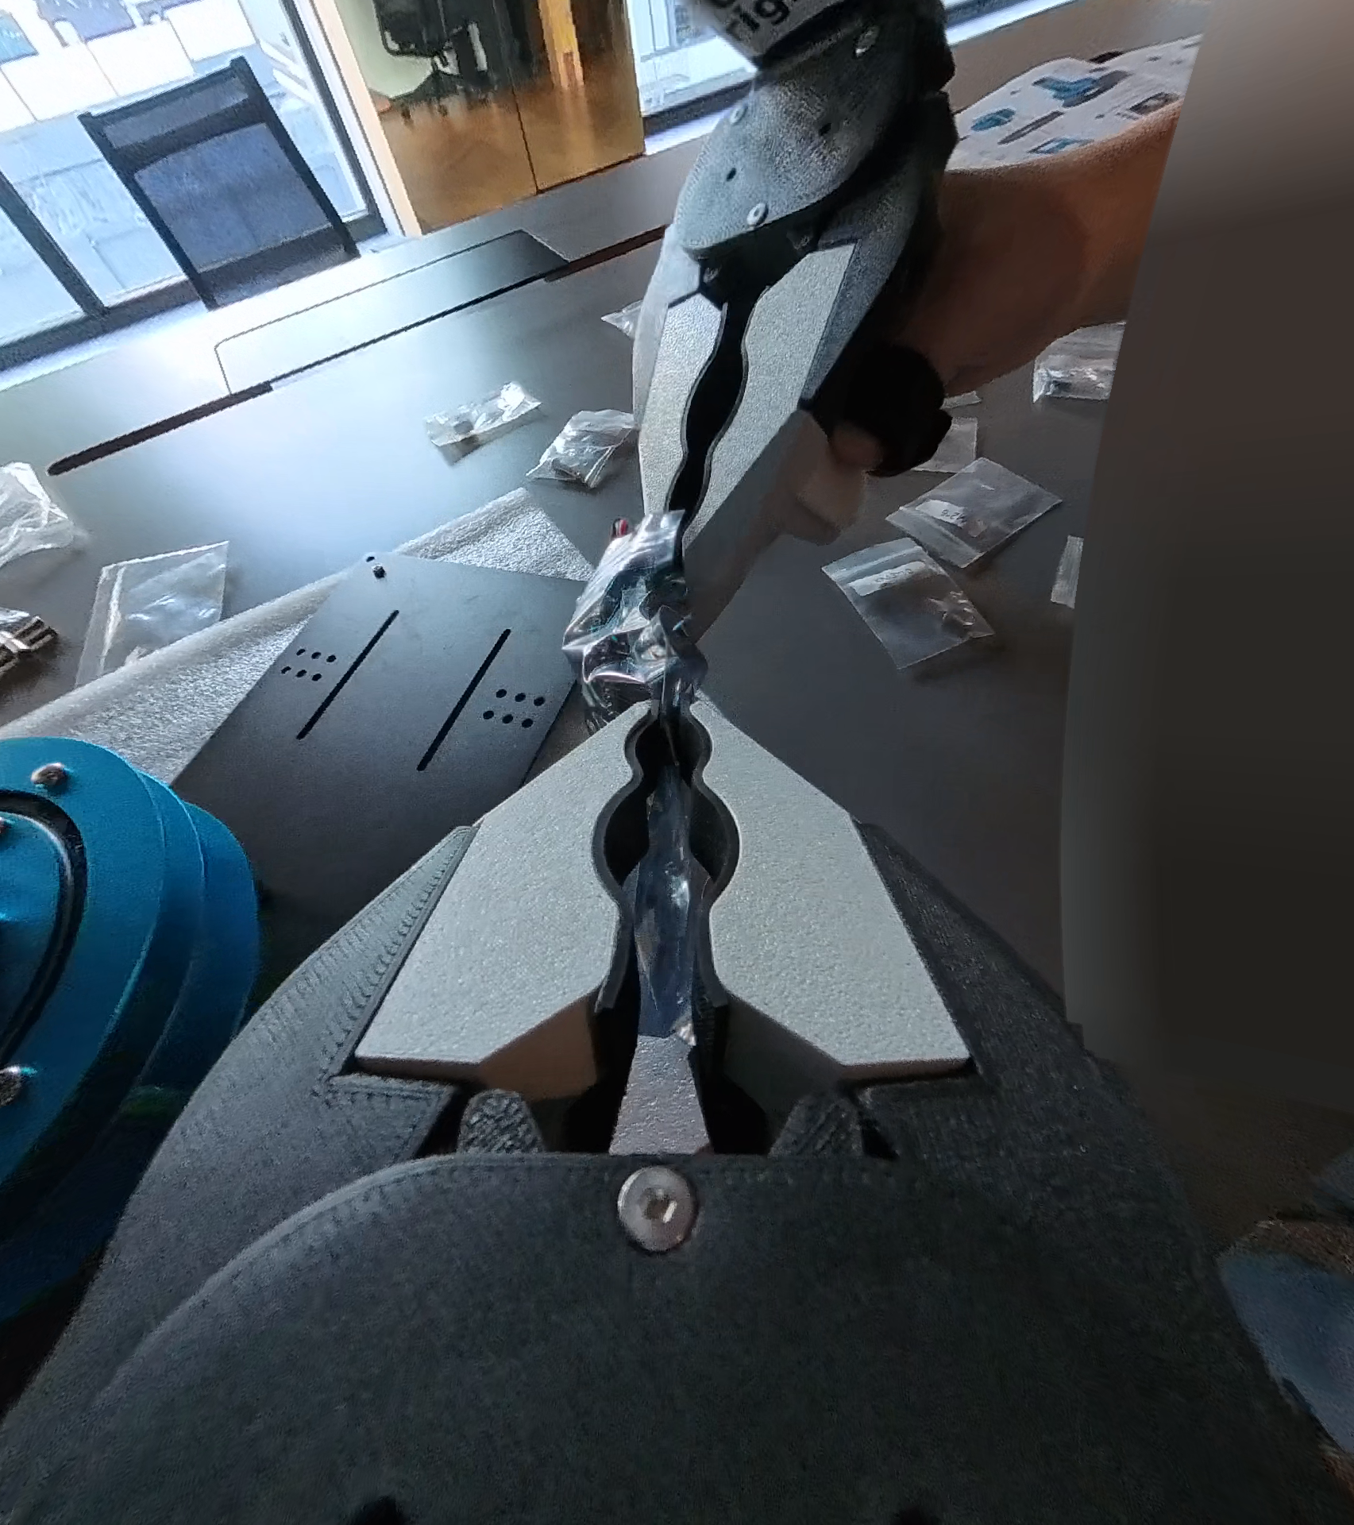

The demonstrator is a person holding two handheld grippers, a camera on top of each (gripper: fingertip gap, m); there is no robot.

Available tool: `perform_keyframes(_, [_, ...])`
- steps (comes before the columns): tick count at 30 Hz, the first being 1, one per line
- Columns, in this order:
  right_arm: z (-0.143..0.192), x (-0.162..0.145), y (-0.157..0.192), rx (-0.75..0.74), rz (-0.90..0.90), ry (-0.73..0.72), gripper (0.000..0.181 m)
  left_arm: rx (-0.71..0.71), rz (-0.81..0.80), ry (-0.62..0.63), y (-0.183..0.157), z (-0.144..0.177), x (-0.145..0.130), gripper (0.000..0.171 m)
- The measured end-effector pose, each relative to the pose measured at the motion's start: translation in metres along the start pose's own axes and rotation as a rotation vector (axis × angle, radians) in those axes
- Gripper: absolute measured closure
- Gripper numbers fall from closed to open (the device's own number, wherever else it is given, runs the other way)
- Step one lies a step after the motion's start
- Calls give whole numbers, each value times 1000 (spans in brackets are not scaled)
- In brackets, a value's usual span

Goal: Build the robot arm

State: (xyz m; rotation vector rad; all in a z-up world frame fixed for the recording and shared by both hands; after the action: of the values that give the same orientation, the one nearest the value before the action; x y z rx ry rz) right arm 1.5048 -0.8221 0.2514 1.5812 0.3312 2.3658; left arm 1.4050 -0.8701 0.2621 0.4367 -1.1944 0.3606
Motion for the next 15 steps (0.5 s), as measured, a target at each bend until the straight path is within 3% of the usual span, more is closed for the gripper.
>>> perform_keyframes(7, [2, 1, 5, -108, 74, 17, 179, 12, 15, -11, 1, 2, -1, 171])
perform_keyframes(15, [11, -1, 12, -137, 51, 131, 159, 13, -1, -5, -3, 2, 0, 171])
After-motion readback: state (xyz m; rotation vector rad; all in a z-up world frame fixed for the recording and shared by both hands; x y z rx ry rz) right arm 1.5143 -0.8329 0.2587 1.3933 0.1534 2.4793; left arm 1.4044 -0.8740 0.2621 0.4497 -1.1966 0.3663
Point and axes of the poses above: each gripper's, where its closed fingertips meet, z back along the fingers, x out of its top, y = z × x across the jaws, the point moved 5 cm from there along z, back along the fingers, and after that the axes turned 6 degrees about -y, right-handed, at the moved point
